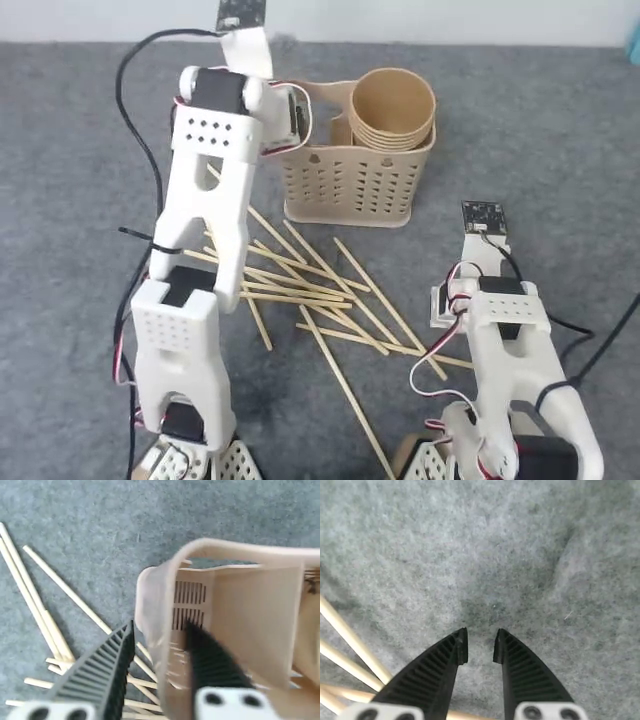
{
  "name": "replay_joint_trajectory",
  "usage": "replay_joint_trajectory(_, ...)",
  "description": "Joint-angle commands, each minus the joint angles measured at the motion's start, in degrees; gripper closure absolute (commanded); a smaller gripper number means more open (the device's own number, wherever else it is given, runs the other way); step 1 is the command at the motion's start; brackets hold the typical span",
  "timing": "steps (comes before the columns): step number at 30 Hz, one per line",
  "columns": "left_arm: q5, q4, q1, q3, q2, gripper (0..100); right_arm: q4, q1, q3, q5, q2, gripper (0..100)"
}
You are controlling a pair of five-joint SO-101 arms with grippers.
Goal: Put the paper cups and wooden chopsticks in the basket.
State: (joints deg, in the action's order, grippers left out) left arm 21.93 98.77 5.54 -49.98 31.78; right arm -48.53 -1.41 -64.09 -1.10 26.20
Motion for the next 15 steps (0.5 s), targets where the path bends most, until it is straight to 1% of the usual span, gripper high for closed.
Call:
replay_joint_trajectory(1, -2.55, 1.76, -1.23, -2.33, -2.64, 71, 0.48, -0.31, 1.32, -0.44, -0.04, 89.9)
replay_joint_trajectory(7, -8.7, 1.85, -1.49, -2.15, -6.95, 77, 0.48, -0.31, 1.32, -0.35, -0.04, 89.9)
replay_joint_trajectory(12, -9.41, 1.93, -2.73, -1.54, -16.62, 78, 0.48, -0.4, 1.32, -0.26, -0.04, 89.8)
replay_joint_trajectory(15, -9.49, 1.93, -4.22, 2.24, -23.91, 78, 0.4, -0.4, 1.32, -0.18, -0.04, 90.1)
